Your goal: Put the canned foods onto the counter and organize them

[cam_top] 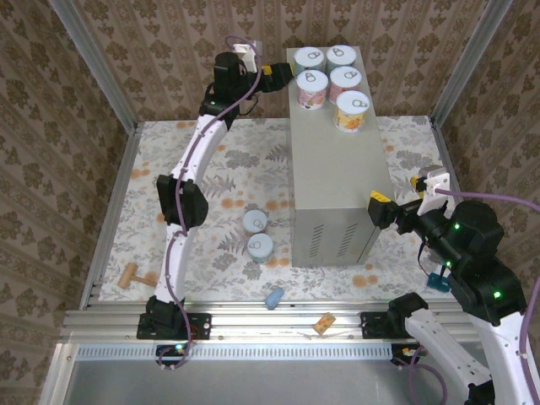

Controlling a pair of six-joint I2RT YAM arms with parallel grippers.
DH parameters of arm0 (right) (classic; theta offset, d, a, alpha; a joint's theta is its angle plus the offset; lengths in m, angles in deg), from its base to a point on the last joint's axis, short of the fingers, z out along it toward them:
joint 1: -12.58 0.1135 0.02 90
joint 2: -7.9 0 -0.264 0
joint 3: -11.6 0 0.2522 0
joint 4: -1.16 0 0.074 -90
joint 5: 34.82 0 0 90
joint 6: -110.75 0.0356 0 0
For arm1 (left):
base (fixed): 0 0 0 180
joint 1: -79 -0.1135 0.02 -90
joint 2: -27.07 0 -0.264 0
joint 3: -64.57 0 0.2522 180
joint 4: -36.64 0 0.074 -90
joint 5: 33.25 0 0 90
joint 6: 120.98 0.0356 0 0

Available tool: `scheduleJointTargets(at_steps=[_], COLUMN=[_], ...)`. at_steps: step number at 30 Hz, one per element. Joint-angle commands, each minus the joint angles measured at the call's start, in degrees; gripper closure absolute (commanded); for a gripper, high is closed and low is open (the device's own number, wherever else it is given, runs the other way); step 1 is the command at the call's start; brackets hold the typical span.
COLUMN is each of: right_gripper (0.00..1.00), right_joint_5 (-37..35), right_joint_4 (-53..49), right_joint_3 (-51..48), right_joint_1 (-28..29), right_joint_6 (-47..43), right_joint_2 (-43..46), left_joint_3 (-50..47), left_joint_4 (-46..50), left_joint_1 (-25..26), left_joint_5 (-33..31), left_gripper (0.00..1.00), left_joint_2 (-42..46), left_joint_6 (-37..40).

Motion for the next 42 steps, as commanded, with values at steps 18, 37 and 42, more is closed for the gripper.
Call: scheduleJointTargets(at_steps=[18, 37, 42], right_gripper=[0.00, 0.00, 0.00], right_joint_5=[0.2, 7.7, 11.8], right_joint_4=[0.4, 0.0, -0.2], right_joint_3=[-0.5, 7.2, 9.6], right_joint_1=[-0.1, 0.0, 0.0], right_joint_6=[-1.2, -3.8, -3.0], right_joint_2=[0.3, -5.3, -8.0], left_joint_3=[2.4, -40.7, -53.9], left_joint_4=[-1.7, -0.5, 5.9], left_joint_1=[0.2, -2.9, -2.5], left_joint_5=[1.6, -1.6, -5.9], left_gripper=[0.00, 0.00, 0.00], left_joint_2=[0.0, 36.3, 48.0], left_joint_6=[-1.7, 6.0, 9.4])
